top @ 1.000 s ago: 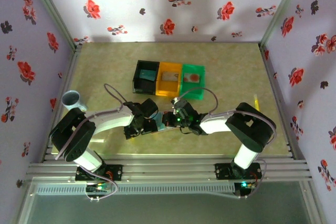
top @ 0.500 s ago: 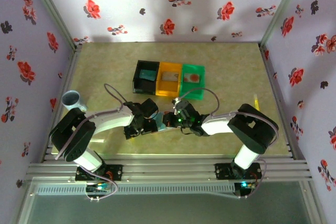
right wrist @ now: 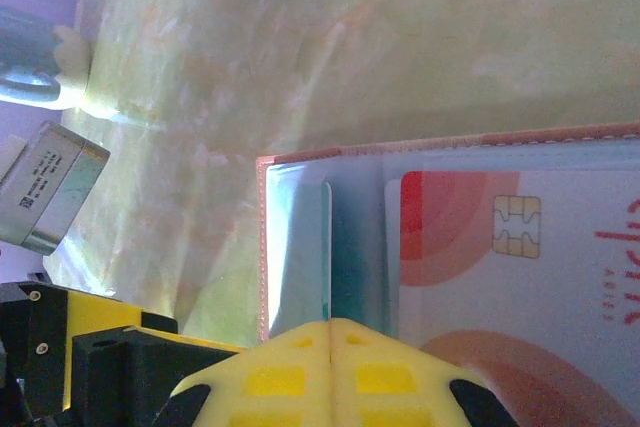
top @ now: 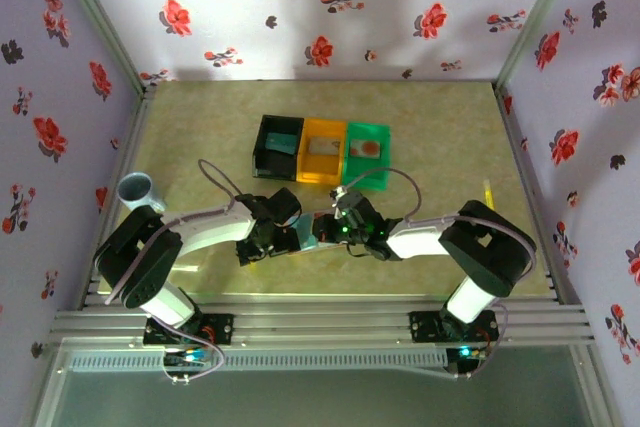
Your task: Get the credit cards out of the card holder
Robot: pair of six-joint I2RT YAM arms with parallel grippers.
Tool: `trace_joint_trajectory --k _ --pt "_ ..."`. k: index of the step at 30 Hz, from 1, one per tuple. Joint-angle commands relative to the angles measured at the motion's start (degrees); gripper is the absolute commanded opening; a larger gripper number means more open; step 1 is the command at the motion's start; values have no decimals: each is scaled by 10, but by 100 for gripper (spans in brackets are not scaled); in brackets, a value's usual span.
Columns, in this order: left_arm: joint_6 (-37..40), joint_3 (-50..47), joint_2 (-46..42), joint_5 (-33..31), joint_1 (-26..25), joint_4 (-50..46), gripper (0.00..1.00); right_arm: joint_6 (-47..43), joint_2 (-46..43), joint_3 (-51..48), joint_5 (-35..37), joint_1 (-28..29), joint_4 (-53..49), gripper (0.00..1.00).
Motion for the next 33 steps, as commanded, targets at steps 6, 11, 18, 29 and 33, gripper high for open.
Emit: trace_joint_trajectory --k 6,11,18,29,33 --pt "15 -55 73 59 -18 99 100 -11 -26 -15 1 -8 -10 0" --pt "15 -55 75 60 -17 100 100 -12 -28 -18 0 -10 -9 0" --pt "14 -56 77 62 -18 103 100 -12 -40 -27 6 -17 -9 0" --pt "12 -57 79 71 -17 112 100 -17 -60 -36 6 -25 -17 0" --pt "11 -58 78 75 -17 115 100 -18 -65 -41 6 -28 -17 0"
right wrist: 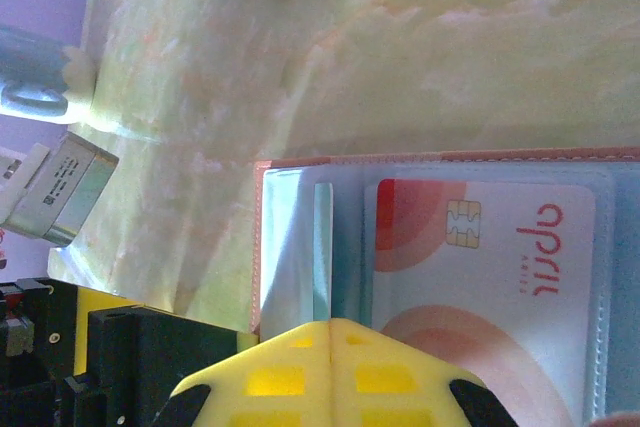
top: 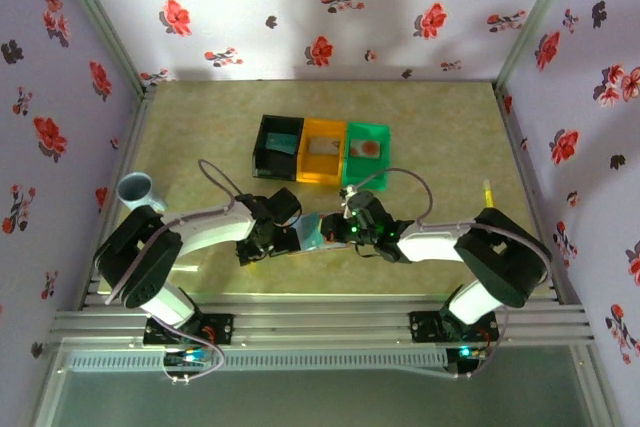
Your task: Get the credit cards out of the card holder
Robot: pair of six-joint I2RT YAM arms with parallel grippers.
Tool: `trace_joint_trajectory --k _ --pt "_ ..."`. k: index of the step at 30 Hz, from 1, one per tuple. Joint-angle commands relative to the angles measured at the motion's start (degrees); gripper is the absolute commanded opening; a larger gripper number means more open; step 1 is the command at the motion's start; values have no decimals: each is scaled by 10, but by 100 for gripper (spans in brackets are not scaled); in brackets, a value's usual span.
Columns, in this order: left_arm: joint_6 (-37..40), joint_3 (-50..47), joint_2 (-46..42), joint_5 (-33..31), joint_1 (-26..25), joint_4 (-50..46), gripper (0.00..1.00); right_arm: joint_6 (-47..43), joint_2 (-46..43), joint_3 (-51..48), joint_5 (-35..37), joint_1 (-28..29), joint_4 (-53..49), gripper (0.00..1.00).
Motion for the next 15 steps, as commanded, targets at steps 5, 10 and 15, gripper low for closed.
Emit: trace_joint_trajectory --k 5,10,15 --pt "9 -57 73 79 -17 117 100 -13 -22 -13 3 -7 -4 0" --pt "10 -53 71 80 -17 115 100 -14 -30 -19 3 -9 -8 0" --pt "12 -48 66 80 -17 110 100 -16 -44 -27 4 -12 -14 0"
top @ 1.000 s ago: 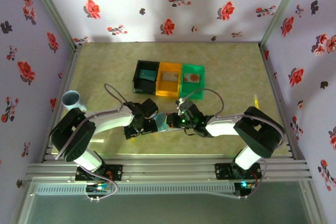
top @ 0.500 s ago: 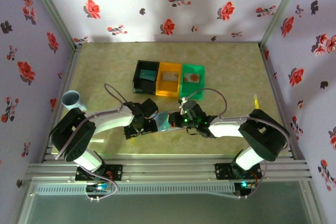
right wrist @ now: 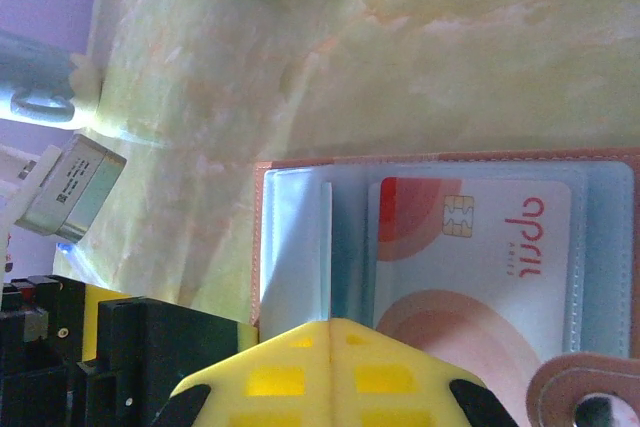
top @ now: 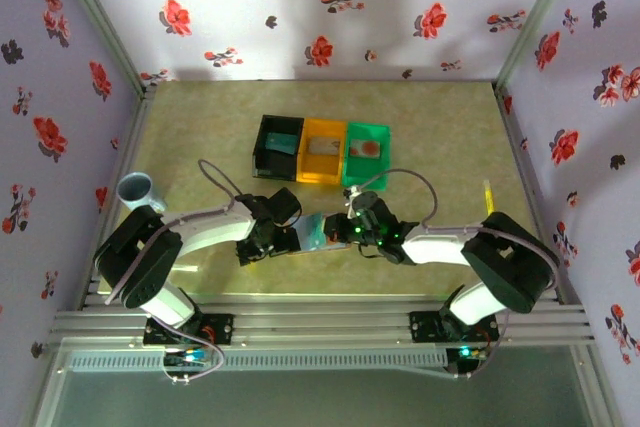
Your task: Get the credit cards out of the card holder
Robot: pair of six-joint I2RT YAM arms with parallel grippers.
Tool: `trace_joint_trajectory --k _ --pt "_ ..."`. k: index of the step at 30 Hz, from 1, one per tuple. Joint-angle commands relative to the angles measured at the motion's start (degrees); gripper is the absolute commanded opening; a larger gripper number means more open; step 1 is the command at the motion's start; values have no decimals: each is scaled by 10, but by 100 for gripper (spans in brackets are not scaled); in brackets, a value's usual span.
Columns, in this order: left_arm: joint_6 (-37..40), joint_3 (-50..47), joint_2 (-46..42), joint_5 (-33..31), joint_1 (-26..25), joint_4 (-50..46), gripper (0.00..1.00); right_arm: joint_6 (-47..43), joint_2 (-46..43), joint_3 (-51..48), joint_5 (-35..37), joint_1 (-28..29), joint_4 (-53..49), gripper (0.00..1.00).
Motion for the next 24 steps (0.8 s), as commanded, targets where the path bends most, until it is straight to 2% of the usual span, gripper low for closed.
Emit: trace_joint_trajectory --k 1,24 --pt "11 -47 65 80 -17 110 100 -16 -18 -11 5 -5 -11 0" --pt "25 -24 34 71 -15 75 100 -32 -103 -28 20 -19 -68 0"
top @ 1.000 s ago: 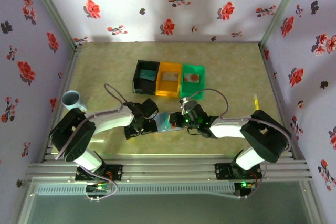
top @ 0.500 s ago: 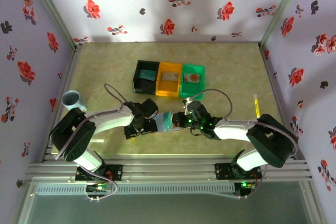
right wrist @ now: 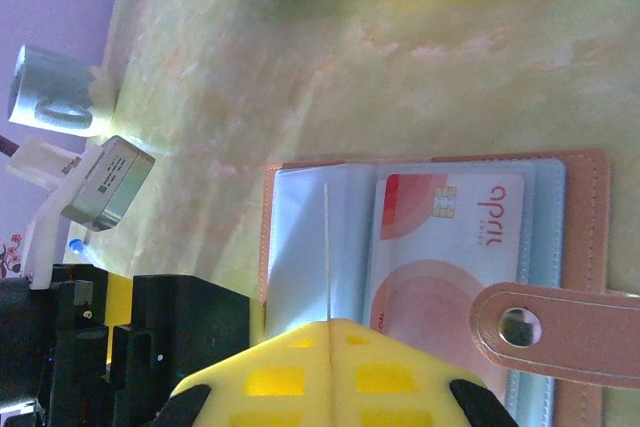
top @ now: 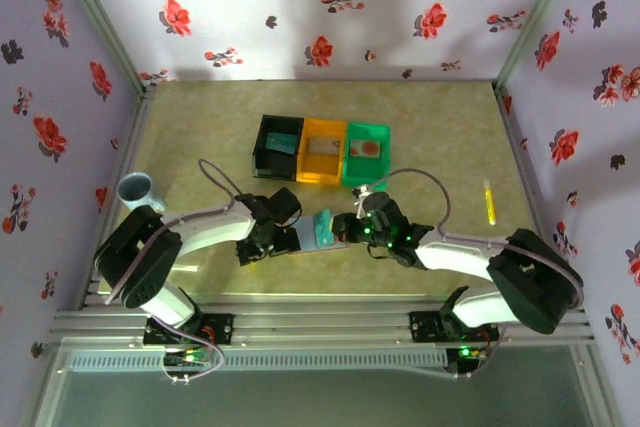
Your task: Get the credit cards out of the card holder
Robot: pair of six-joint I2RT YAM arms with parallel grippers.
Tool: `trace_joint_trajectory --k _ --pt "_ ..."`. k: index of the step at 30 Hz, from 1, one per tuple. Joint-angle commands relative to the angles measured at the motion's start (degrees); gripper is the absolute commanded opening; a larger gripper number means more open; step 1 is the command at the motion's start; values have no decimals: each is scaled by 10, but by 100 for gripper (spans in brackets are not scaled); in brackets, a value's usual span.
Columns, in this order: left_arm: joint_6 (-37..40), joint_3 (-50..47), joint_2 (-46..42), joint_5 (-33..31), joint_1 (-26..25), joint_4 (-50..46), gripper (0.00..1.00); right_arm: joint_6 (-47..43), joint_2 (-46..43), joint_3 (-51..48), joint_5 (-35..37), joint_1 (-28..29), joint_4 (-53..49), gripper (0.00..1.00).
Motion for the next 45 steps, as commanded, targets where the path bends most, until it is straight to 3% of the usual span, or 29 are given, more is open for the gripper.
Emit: trace_joint_trajectory --k 1,19,30,39,45 --pt "26 -27 34 71 -15 76 100 -16 -20 -7 13 -5 -17 0" --pt "67 2 -165 45 -6 1 100 -13 -95 -17 31 -13 -49 0" --pt "19 -153 -352 94 -7 266 100 1 -142 -21 31 -14 -52 0" --pt "-8 -213 -369 136 -7 430 98 31 -164 -25 11 -13 -28 0" --pt "-15 -227 -360 143 -9 481 94 45 -179 -27 4 -14 -20 0"
